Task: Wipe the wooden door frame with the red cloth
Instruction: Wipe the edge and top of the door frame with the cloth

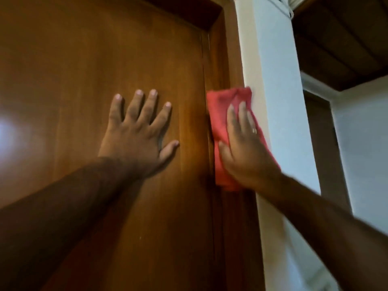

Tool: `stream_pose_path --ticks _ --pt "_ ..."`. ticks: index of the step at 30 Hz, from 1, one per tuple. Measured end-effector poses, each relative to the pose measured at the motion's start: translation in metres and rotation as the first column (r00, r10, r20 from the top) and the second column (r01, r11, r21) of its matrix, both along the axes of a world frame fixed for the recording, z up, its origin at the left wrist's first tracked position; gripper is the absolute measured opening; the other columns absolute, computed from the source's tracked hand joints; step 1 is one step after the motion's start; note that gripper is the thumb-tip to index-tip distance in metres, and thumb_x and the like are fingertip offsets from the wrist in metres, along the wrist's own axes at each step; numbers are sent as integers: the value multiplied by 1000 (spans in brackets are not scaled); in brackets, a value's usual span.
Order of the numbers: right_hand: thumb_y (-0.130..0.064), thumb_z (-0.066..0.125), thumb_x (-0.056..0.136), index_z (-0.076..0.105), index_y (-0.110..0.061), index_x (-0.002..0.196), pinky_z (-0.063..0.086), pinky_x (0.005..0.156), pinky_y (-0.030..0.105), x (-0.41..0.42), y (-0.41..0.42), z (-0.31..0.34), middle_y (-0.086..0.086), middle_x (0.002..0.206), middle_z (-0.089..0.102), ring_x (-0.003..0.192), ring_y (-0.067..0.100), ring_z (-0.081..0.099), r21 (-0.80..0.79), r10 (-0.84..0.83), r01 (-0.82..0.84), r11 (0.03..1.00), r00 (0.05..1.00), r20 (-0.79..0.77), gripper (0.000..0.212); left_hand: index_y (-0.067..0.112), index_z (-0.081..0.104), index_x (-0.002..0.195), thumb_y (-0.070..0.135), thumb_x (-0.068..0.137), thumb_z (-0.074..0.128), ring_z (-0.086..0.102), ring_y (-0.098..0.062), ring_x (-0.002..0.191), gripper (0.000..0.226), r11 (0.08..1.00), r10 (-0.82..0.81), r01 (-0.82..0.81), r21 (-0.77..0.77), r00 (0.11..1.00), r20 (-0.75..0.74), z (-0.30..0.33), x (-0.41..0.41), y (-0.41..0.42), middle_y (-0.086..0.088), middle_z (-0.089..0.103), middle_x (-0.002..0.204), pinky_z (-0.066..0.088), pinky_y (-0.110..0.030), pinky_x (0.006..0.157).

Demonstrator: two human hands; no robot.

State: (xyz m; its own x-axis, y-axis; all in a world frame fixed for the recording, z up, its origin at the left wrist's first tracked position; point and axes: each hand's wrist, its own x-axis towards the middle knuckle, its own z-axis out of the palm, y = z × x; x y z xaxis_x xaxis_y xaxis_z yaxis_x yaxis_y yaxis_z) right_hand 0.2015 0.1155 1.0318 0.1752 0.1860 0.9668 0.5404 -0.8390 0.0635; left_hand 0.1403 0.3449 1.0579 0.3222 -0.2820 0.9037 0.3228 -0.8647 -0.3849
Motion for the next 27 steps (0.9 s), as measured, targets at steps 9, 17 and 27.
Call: stream_pose_path --ticks 9,17,27 --pt "-29 63 86 22 -7 151 39 102 50 -36 0 -224 18 157 20 135 41 35 -35 -54 46 998 949 -311 80 15 12 157 66 94 14 5 -42 152 80 997 -69 70 24 997 -21 -12 -5 2 -21 9 166 7 -67 119" --pt "-30 43 91 8 -22 153 52 83 35 -63 -25 -193 21 136 46 98 27 60 -28 106 -130 991 899 -425 72 18 23 154 64 90 30 8 -47 151 79 993 -99 106 49 988 -117 -69 -10 -5 -23 13 165 8 -70 117" --pt "-49 65 81 58 -30 113 39 67 32 -86 -34 -177 6 96 46 81 29 57 -504 -456 211 837 777 -433 38 16 42 146 46 91 48 36 -33 144 63 729 -684 640 -242 674 -280 -197 -14 -38 -11 46 152 18 -55 119"
